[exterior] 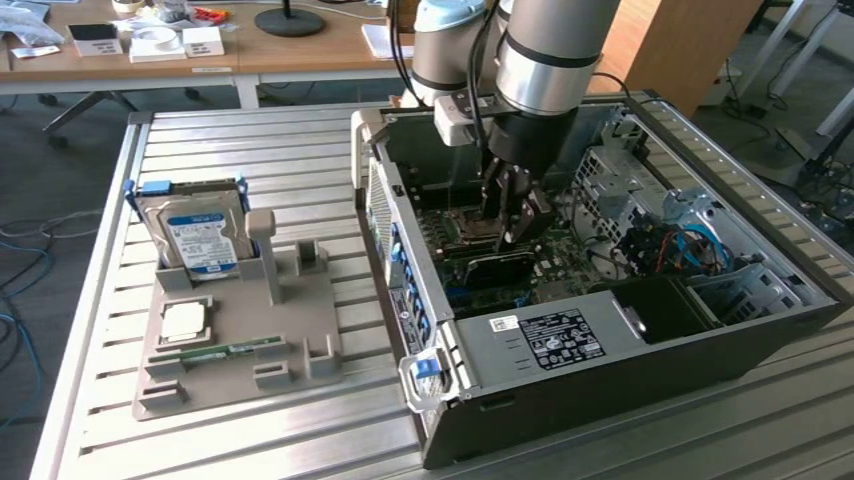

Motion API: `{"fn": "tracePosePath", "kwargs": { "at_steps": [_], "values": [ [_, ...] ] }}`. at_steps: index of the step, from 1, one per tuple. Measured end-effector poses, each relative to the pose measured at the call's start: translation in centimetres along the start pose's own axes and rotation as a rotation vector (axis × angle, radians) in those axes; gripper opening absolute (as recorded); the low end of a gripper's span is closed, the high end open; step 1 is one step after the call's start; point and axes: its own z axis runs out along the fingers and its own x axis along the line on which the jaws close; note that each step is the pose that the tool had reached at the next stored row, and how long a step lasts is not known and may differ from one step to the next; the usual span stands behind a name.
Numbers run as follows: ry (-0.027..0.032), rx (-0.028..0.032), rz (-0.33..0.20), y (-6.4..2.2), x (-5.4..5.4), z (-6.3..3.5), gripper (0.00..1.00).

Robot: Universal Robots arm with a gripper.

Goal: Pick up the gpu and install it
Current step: 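Press down on the gpu until it lock into place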

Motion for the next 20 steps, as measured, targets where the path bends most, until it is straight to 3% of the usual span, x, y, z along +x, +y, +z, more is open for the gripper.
{"fn": "tracePosePath", "kwargs": {
  "at_steps": [8, 20],
  "values": [
    [0.0, 0.0, 0.0, 0.0, 0.0, 0.0, 0.56],
    [0.0, 0.0, 0.0, 0.0, 0.0, 0.0, 0.11]
  ]
}}
